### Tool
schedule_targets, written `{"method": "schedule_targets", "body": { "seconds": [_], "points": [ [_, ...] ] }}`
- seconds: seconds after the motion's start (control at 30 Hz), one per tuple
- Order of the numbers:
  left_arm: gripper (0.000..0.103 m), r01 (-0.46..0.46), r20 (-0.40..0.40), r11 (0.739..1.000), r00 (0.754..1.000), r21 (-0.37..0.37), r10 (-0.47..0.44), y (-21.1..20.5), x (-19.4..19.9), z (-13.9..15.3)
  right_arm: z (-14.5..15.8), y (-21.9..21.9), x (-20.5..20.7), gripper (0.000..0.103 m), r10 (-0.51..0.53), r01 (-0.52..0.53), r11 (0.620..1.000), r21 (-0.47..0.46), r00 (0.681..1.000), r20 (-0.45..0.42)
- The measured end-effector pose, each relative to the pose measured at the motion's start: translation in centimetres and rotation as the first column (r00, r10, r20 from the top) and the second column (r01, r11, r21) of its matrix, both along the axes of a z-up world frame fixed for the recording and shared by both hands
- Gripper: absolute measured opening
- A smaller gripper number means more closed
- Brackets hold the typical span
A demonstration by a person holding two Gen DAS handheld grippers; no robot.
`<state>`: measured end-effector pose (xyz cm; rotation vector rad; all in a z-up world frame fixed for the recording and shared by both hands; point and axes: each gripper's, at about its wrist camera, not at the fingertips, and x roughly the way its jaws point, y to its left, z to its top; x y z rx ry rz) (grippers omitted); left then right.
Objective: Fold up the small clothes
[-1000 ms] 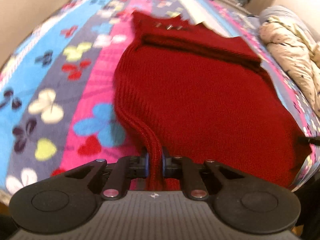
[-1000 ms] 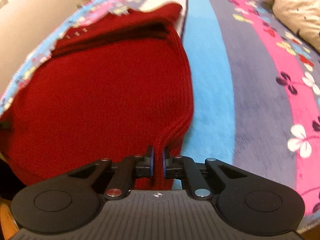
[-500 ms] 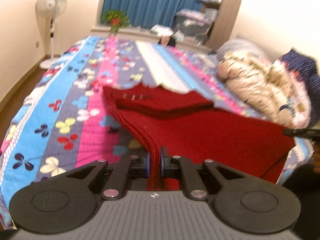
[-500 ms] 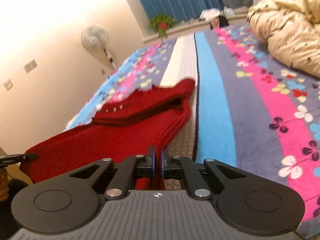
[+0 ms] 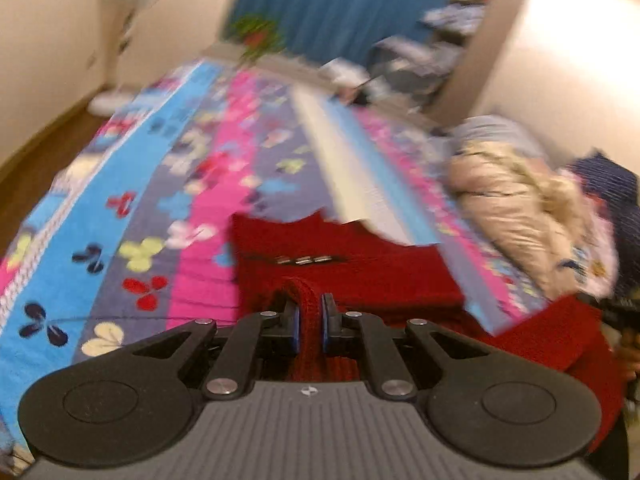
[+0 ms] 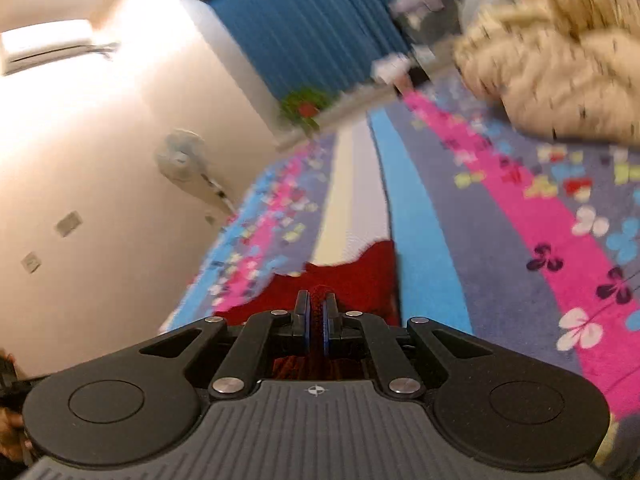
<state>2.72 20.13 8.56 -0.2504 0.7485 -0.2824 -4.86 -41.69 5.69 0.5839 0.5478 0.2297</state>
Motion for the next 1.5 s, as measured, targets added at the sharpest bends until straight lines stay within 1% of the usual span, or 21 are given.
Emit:
{"method": "schedule_targets", "body": {
  "seconds": [0.1, 0.2, 0.27, 0.33, 0.37, 0.43, 0.47, 0.53, 0.7, 0.8, 0.87, 0.9, 0.93, 1.0, 1.07, 1.17, 1.2, 1.3, 1.37, 1.43, 1.5],
  "points": [
    [0.011, -0.019, -0.056, 0.997, 0.998, 0.069, 0.023, -0.4, 6.5, -3.4, -3.5, -0.7, 7.5, 0.005, -0.050, 0.047, 0.999, -0.025, 0.986, -0.160],
    [0.011, -0.029, -0.096, 0.988, 0.994, 0.149, 0.044, -0.8, 11.5, -7.7, -7.0, -0.7, 13.8, 0.005, -0.108, 0.091, 0.993, -0.075, 0.957, -0.269],
    [0.011, -0.056, -0.180, 0.987, 0.980, 0.153, 0.083, -0.5, 13.8, -10.0, -9.7, -0.6, 16.7, 0.005, -0.136, 0.114, 0.990, -0.085, 0.934, -0.331],
    [0.011, -0.072, -0.174, 0.990, 0.980, 0.119, 0.092, -0.2, 14.3, -10.2, -12.2, 0.0, 18.0, 0.005, -0.166, 0.135, 0.985, -0.107, 0.910, -0.381],
    [0.011, -0.069, -0.170, 0.990, 0.981, 0.124, 0.090, -0.2, 14.3, -10.2, -12.9, 0.0, 18.6, 0.005, -0.186, 0.157, 0.982, -0.103, 0.889, -0.419],
    [0.011, -0.064, -0.184, 0.990, 0.979, 0.124, 0.086, 0.1, 14.4, -10.6, -12.8, 0.2, 18.7, 0.005, -0.197, 0.180, 0.980, -0.082, 0.898, -0.394],
    [0.012, -0.061, -0.188, 0.991, 0.979, 0.118, 0.083, 0.3, 14.3, -10.6, -12.7, 0.6, 18.8, 0.005, -0.194, 0.168, 0.981, -0.099, 0.904, -0.382],
    [0.013, -0.060, -0.187, 0.993, 0.979, 0.104, 0.079, 0.7, 14.0, -10.5, -13.0, 1.3, 18.9, 0.006, -0.193, 0.146, 0.978, -0.147, 0.899, -0.394],
    [0.015, -0.057, -0.187, 0.993, 0.979, 0.108, 0.077, 0.1, 13.4, -10.2, -13.1, 1.5, 18.6, 0.006, -0.183, 0.124, 0.977, -0.175, 0.905, -0.384],
    [0.021, -0.063, -0.189, 0.991, 0.978, 0.116, 0.084, 0.1, 13.3, -10.2, -13.0, 1.1, 18.3, 0.006, -0.177, 0.121, 0.979, -0.166, 0.907, -0.383],
    [0.028, -0.075, -0.187, 0.990, 0.978, 0.115, 0.096, 0.3, 13.2, -10.2, -12.9, 1.2, 18.2, 0.007, -0.171, 0.113, 0.979, -0.170, 0.908, -0.383],
    [0.029, -0.083, -0.184, 0.990, 0.978, 0.113, 0.103, 0.5, 13.2, -10.1, -12.8, 1.2, 18.1, 0.008, -0.168, 0.106, 0.978, -0.178, 0.910, -0.379],
    [0.032, -0.091, -0.182, 0.990, 0.977, 0.107, 0.110, 0.7, 13.1, -10.0, -12.7, 1.3, 18.0, 0.011, -0.166, 0.101, 0.977, -0.187, 0.912, -0.375],
    [0.035, -0.114, -0.171, 0.989, 0.977, 0.096, 0.129, 1.3, 12.9, -9.8, -12.4, 1.3, 17.8, 0.014, -0.176, 0.099, 0.970, -0.223, 0.916, -0.362],
    [0.035, -0.148, -0.149, 0.983, 0.975, 0.106, 0.163, 1.9, 12.5, -9.4, -12.2, 1.0, 17.5, 0.027, -0.199, 0.110, 0.960, -0.256, 0.916, -0.350],
    [0.035, -0.199, -0.132, 0.970, 0.967, 0.140, 0.217, 3.3, 12.1, -9.1, -11.6, 0.2, 17.0, 0.029, -0.261, 0.152, 0.931, -0.333, 0.913, -0.313],
    [0.035, -0.211, -0.136, 0.966, 0.963, 0.146, 0.231, 3.9, 12.0, -9.1, -11.6, -0.3, 16.8, 0.029, -0.280, 0.169, 0.924, -0.343, 0.910, -0.306],
    [0.036, -0.223, -0.168, 0.965, 0.955, 0.142, 0.245, 5.3, 11.7, -9.5, -11.8, -1.7, 16.2, 0.029, -0.291, 0.183, 0.925, -0.332, 0.904, -0.314],
    [0.048, -0.195, -0.205, 0.971, 0.953, 0.137, 0.221, 5.7, 11.5, -10.0, -12.2, -2.2, 15.9, 0.030, -0.253, 0.138, 0.933, -0.332, 0.909, -0.331],
    [0.055, -0.139, -0.236, 0.979, 0.957, 0.146, 0.171, 5.3, 11.4, -10.5, -12.8, -2.0, 15.9, 0.030, -0.189, 0.062, 0.941, -0.332, 0.911, -0.366],
    [0.056, -0.077, -0.242, 0.982, 0.963, 0.174, 0.118, 4.3, 11.1, -10.8, -13.6, -1.4, 15.9, 0.030, -0.110, -0.036, 0.942, -0.334, 0.907, -0.407]
  ]
}}
